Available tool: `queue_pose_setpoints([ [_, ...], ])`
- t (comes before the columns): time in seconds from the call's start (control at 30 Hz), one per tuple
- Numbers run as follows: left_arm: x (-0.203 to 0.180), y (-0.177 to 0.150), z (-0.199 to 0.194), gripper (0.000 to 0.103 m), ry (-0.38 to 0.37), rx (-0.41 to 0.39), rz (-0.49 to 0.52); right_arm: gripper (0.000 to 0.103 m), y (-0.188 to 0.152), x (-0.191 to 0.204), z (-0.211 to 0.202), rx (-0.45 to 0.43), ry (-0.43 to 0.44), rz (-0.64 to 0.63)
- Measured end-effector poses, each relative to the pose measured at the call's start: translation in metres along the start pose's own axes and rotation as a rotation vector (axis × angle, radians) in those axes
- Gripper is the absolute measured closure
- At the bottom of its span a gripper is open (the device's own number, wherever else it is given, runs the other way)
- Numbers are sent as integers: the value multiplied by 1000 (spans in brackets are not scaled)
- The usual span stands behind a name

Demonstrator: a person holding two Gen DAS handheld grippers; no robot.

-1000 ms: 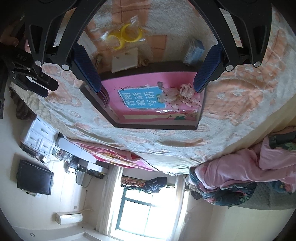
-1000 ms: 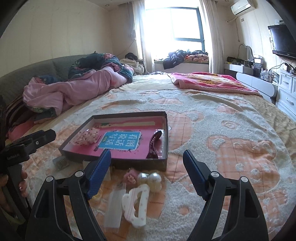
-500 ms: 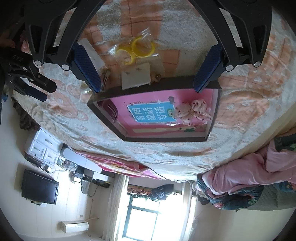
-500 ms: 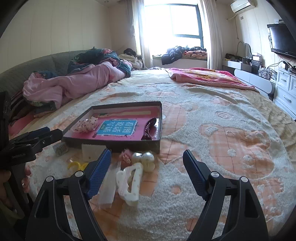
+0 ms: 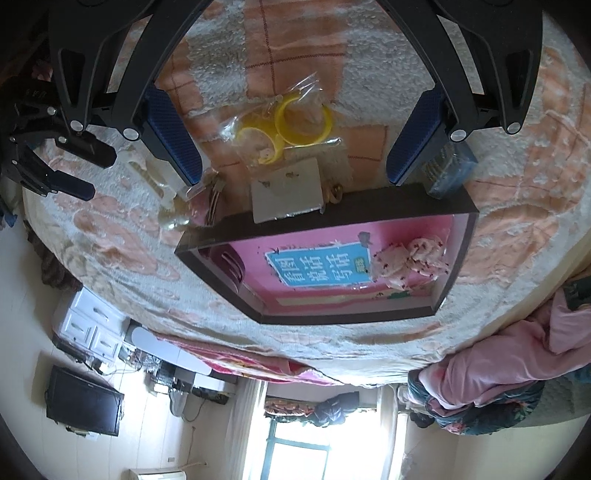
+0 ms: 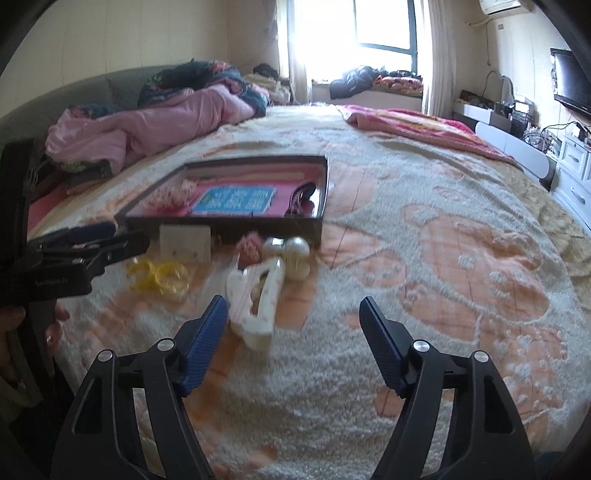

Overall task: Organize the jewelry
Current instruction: 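Grasp white hair clip with right tool while left tool grasps clear plastic bag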

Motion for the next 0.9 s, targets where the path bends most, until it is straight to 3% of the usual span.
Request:
queue_pose_setpoints([
  [0.5,-5,-5,32,12,2,66,-9,45,-12,12,29,68,81,-10],
  [0.9,-4,0,59,21,88,125,-51,57,-9,13,38,53,70,-5],
])
Point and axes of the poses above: each gripper's, at about its wrist camera, not at the fingertips, and z roughly the way its jaws point, x to its left, y to its top, the point moved 4 cm from there along z, roughly the way its jaws point, and after that the axes turned 2 degrees about -z, right-handed, at the moved point
